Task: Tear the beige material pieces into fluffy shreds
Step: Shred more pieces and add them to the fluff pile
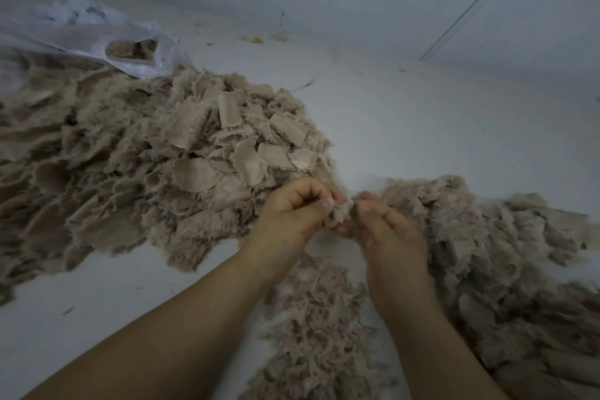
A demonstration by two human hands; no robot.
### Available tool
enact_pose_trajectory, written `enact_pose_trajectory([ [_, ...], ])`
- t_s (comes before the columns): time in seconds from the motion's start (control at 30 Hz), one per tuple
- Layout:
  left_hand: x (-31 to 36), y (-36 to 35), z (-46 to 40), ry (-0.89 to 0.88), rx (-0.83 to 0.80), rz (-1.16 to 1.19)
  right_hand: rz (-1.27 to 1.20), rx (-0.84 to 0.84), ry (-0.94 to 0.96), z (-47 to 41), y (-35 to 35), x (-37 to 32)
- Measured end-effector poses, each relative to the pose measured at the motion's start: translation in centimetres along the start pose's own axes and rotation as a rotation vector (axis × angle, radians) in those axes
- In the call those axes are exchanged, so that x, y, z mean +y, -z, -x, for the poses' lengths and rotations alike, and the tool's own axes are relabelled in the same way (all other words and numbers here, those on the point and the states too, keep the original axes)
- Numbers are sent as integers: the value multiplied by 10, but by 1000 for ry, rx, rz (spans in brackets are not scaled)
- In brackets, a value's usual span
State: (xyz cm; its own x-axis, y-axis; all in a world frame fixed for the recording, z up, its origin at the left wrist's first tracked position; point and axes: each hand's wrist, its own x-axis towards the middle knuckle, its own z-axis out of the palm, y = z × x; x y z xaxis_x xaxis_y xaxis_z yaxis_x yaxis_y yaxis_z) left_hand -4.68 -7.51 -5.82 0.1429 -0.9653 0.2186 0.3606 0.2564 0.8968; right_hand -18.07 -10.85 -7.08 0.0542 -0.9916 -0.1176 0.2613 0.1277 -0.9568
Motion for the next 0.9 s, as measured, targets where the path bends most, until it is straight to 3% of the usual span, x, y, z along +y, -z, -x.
enact_pose_trajectory([
  [0.2, -4, 2, 0, -28, 14, -122, 1, -183, -36, -7, 4, 0],
  [0.33, -3, 3, -2, -24, -4, -136, 115, -225, 37, -4, 5, -2],
  [0.5, -4, 5, -3, 67, 79, -91, 129, -164, 80, -2, 4, -2],
  [0.6, -8, 6, -2, 119, 125, -187, 29, -120, 62, -2, 3, -4],
  [0.9, -10, 1, -3, 154, 34, -371, 119, -179, 133, 1, 5, -2],
])
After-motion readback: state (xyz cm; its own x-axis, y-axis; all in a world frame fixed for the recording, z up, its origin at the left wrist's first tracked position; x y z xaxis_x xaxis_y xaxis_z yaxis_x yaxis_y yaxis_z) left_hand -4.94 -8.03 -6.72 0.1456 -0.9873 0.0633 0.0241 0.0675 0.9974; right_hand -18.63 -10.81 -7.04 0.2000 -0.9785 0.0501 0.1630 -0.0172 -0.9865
